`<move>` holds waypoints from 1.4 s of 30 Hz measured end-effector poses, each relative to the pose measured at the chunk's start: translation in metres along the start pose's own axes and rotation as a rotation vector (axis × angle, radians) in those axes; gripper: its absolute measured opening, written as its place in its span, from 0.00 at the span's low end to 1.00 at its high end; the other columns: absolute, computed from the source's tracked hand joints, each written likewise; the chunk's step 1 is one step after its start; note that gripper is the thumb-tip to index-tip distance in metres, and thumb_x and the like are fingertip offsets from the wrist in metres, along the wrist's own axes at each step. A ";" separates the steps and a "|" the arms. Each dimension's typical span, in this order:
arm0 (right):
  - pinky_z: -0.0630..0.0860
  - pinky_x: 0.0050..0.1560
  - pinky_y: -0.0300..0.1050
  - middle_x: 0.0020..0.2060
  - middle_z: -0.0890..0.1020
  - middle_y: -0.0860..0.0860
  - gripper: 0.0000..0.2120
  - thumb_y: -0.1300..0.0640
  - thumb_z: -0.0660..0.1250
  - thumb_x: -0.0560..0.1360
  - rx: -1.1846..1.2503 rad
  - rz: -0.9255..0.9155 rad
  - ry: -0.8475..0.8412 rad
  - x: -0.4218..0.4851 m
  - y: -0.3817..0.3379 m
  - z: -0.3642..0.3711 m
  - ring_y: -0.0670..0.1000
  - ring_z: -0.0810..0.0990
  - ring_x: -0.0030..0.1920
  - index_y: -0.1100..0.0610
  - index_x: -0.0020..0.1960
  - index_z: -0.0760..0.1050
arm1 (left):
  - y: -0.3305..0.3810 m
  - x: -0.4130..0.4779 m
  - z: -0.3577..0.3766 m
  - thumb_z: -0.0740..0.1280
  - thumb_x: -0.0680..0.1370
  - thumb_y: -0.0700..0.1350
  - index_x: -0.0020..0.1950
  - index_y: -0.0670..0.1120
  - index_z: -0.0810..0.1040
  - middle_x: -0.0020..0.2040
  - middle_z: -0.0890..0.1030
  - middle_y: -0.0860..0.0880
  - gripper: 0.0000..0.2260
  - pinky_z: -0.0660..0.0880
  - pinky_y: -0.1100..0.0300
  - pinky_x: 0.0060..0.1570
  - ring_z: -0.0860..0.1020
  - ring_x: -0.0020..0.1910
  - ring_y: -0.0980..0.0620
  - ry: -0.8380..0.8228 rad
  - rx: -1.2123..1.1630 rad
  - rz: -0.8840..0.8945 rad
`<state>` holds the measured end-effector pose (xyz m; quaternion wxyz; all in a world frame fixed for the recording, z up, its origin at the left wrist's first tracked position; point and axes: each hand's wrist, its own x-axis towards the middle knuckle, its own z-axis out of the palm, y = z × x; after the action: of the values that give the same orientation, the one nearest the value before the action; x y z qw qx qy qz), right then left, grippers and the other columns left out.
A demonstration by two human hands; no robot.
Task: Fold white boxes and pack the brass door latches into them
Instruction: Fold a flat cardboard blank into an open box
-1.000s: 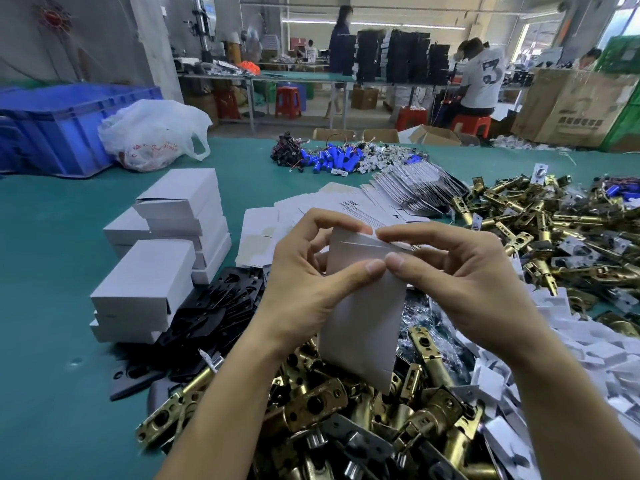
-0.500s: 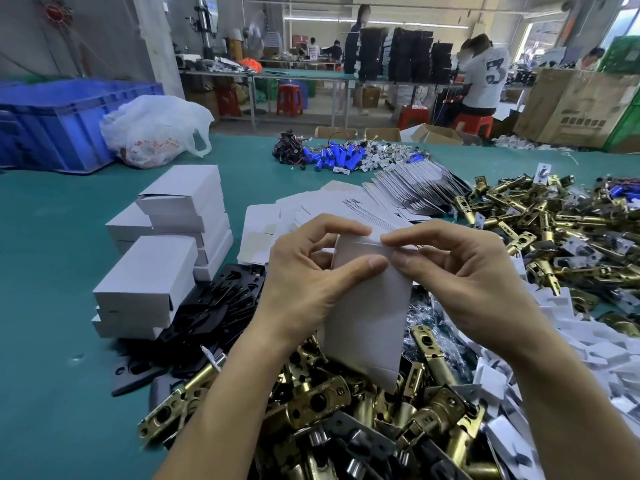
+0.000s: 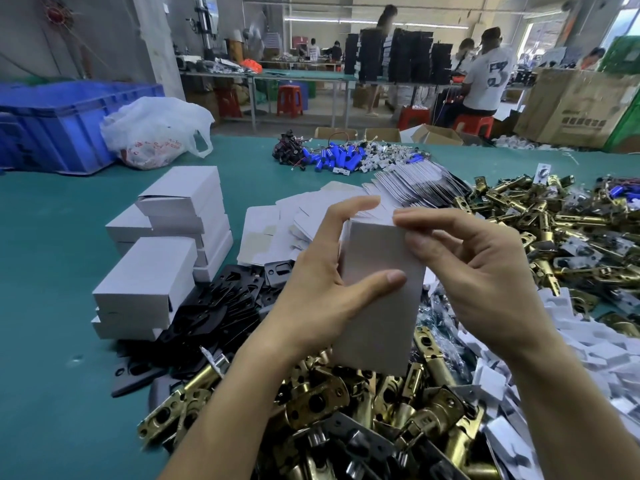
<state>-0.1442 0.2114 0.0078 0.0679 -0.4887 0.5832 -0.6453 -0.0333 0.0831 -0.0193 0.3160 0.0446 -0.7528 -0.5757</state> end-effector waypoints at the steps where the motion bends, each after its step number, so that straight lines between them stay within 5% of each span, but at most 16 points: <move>1: 0.82 0.45 0.38 0.49 0.85 0.47 0.11 0.62 0.67 0.75 0.038 0.006 -0.014 0.000 -0.001 0.001 0.44 0.85 0.46 0.51 0.55 0.80 | 0.002 0.000 -0.001 0.76 0.72 0.47 0.63 0.67 0.71 0.48 0.84 0.47 0.26 0.84 0.48 0.42 0.85 0.43 0.48 0.033 -0.025 0.033; 4: 0.84 0.47 0.50 0.54 0.84 0.49 0.20 0.52 0.68 0.73 0.118 0.150 -0.091 -0.002 0.002 0.004 0.52 0.85 0.51 0.40 0.64 0.74 | 0.008 0.002 -0.003 0.76 0.72 0.47 0.57 0.65 0.73 0.45 0.85 0.52 0.21 0.82 0.57 0.36 0.84 0.40 0.52 0.178 -0.084 0.068; 7: 0.84 0.47 0.55 0.52 0.85 0.55 0.28 0.49 0.71 0.69 0.186 0.364 -0.182 -0.003 0.008 0.006 0.56 0.85 0.52 0.45 0.68 0.72 | 0.009 0.003 -0.003 0.75 0.72 0.45 0.57 0.61 0.73 0.46 0.84 0.56 0.19 0.83 0.52 0.40 0.84 0.43 0.51 0.267 -0.195 0.052; 13: 0.81 0.35 0.41 0.48 0.87 0.56 0.21 0.46 0.75 0.64 0.339 0.450 -0.200 -0.002 0.009 0.003 0.51 0.86 0.46 0.47 0.57 0.83 | 0.005 0.005 -0.006 0.80 0.66 0.47 0.51 0.65 0.78 0.47 0.84 0.55 0.20 0.83 0.47 0.45 0.83 0.50 0.47 0.308 -0.351 -0.079; 18: 0.83 0.38 0.46 0.49 0.87 0.57 0.20 0.49 0.76 0.65 0.362 0.441 -0.162 -0.001 0.015 0.002 0.54 0.86 0.48 0.50 0.56 0.83 | 0.006 0.005 -0.007 0.77 0.67 0.44 0.52 0.62 0.77 0.45 0.84 0.56 0.19 0.82 0.53 0.40 0.83 0.46 0.50 0.268 -0.384 -0.106; 22: 0.81 0.40 0.39 0.47 0.87 0.56 0.25 0.50 0.73 0.65 0.254 0.427 -0.171 -0.002 0.015 -0.002 0.52 0.86 0.48 0.55 0.61 0.80 | 0.009 0.005 -0.012 0.76 0.66 0.45 0.51 0.53 0.74 0.41 0.85 0.55 0.17 0.80 0.60 0.37 0.82 0.41 0.55 0.299 -0.247 -0.109; 26: 0.83 0.50 0.49 0.48 0.87 0.49 0.22 0.49 0.74 0.66 -0.006 0.325 -0.230 -0.003 0.015 -0.004 0.52 0.86 0.50 0.47 0.59 0.80 | 0.015 0.004 -0.021 0.76 0.66 0.60 0.42 0.52 0.73 0.50 0.84 0.50 0.18 0.75 0.68 0.39 0.82 0.45 0.60 0.369 0.003 -0.065; 29: 0.82 0.55 0.53 0.51 0.86 0.43 0.22 0.47 0.73 0.66 -0.173 0.221 -0.256 -0.003 0.011 -0.002 0.47 0.84 0.52 0.42 0.60 0.79 | 0.017 0.001 -0.018 0.64 0.64 0.77 0.51 0.60 0.73 0.49 0.81 0.53 0.26 0.73 0.68 0.38 0.78 0.43 0.64 0.240 0.228 -0.144; 31: 0.80 0.57 0.53 0.52 0.85 0.40 0.23 0.47 0.73 0.67 -0.273 0.164 -0.245 -0.004 0.009 0.001 0.43 0.83 0.54 0.41 0.62 0.79 | 0.015 0.002 -0.011 0.57 0.62 0.80 0.58 0.66 0.74 0.55 0.79 0.57 0.31 0.75 0.61 0.50 0.77 0.52 0.64 0.171 0.223 -0.226; 35: 0.81 0.54 0.50 0.53 0.84 0.42 0.25 0.44 0.70 0.68 -0.379 0.057 -0.214 -0.005 0.007 0.005 0.43 0.83 0.51 0.46 0.66 0.77 | 0.014 0.005 -0.006 0.58 0.69 0.73 0.53 0.67 0.77 0.58 0.79 0.59 0.20 0.74 0.50 0.64 0.78 0.60 0.52 0.219 0.170 -0.242; 42: 0.81 0.51 0.46 0.50 0.81 0.34 0.24 0.48 0.72 0.70 -0.443 0.004 -0.235 -0.004 0.008 0.001 0.40 0.83 0.50 0.37 0.64 0.73 | 0.012 0.005 -0.007 0.59 0.73 0.65 0.41 0.63 0.73 0.43 0.78 0.56 0.09 0.68 0.57 0.44 0.75 0.44 0.54 0.127 0.154 -0.280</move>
<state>-0.1448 0.2107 -0.0012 0.0277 -0.5623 0.6993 -0.4406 -0.0297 0.0797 -0.0053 0.2753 0.2094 -0.7596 -0.5508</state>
